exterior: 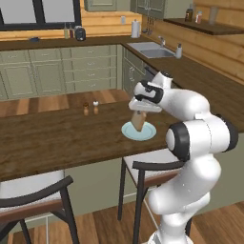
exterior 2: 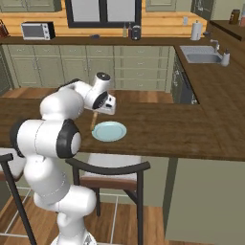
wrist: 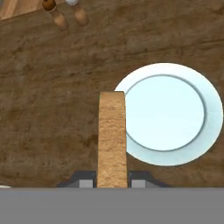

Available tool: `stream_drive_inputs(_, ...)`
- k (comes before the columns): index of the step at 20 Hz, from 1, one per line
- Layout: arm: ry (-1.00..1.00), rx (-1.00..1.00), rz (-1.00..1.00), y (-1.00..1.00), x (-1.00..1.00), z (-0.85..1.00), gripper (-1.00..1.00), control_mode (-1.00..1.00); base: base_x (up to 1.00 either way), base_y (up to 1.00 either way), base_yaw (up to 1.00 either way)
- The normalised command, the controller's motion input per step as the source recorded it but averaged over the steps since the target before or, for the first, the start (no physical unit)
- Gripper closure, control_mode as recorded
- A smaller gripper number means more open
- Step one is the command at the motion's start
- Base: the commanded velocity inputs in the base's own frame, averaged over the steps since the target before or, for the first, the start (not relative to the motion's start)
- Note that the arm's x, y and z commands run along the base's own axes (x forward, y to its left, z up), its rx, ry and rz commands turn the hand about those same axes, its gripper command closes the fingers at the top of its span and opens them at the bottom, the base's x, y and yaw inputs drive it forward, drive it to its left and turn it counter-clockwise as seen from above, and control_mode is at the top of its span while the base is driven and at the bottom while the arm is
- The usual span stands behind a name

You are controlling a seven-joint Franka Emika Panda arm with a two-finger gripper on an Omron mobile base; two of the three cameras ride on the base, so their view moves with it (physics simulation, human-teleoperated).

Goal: Start the toaster. Once the lever pops up, take the bread to the plate on the dining counter.

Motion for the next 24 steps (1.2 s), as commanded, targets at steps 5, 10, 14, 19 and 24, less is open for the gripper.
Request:
stream_drive_inputs(5, 0.0, 0.08, 0.09, 0.0, 0.48, -0.41, 1.0, -1.0, 0.0, 0.0, 0.0)
stream_drive_inputs(10, 0.0, 0.01, 0.07, -0.01, 0.55, -0.4, 1.0, -1.0, 0.0, 0.0, 0.0)
stream_drive_inputs(14, 0.0, 0.0, 0.04, 0.0, 0.32, -0.5, 1.0, -1.0, 0.0, 0.0, 0.0)
stream_drive_inputs(19, 0.0, 0.0, 0.0, -0.08, 0.02, -0.5, 1.0, -1.0, 0.0, 0.0, 0.0)
stream_drive_inputs(24, -0.01, 0.02, 0.01, -0.13, 0.13, -0.18, 1.0, -1.0, 0.0, 0.0, 0.0)
